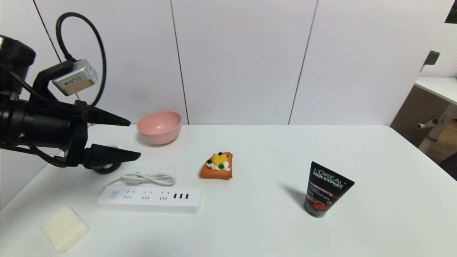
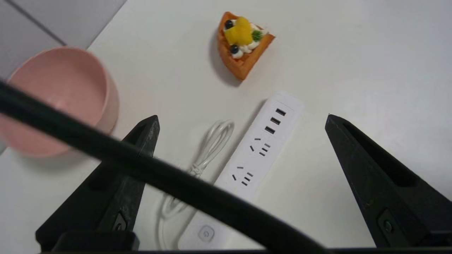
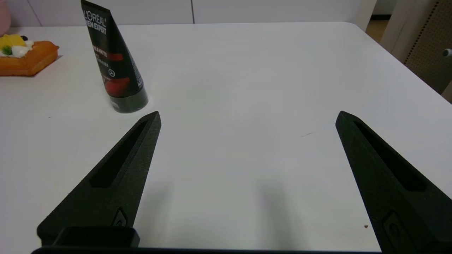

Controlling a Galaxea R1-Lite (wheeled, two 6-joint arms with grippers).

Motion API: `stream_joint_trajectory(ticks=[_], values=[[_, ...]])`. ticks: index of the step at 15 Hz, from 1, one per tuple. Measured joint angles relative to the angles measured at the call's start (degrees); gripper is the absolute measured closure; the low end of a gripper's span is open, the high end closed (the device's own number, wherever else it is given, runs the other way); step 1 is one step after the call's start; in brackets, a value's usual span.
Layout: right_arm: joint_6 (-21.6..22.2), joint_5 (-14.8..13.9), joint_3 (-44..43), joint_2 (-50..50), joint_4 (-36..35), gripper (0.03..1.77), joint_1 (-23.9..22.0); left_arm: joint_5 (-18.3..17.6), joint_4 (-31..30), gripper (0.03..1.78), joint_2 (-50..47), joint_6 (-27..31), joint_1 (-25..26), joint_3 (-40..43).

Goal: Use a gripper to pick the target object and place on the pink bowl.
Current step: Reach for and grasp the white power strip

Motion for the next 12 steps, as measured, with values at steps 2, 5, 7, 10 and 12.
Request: stream_joint_trajectory(ticks=[2, 5, 7, 10, 12], values=[[-0.02, 0.00, 0.00, 0.00, 0.00, 0.09, 0.00, -5.16, 2.58, 0.12, 2.56, 9.07, 0.65, 0.13], [-0.06, 0.02, 0.00, 0.00, 0.00, 0.09, 0.00, -9.64, 5.53, 0.12, 5.14, 20.83, 2.39, 3.56], [-0.04, 0.00, 0.00, 0.00, 0.00, 0.09, 0.00, -10.23, 5.60, 0.12, 6.75, 28.03, 4.99, 7.25], [-0.04, 0.02, 0.00, 0.00, 0.02, 0.09, 0.00, -10.28, 4.46, 0.12, 9.42, 33.96, 7.50, 11.69], [-0.04, 0.00, 0.00, 0.00, 0.00, 0.09, 0.00, -10.23, 1.04, 0.12, 11.61, 35.33, 7.94, 12.80]])
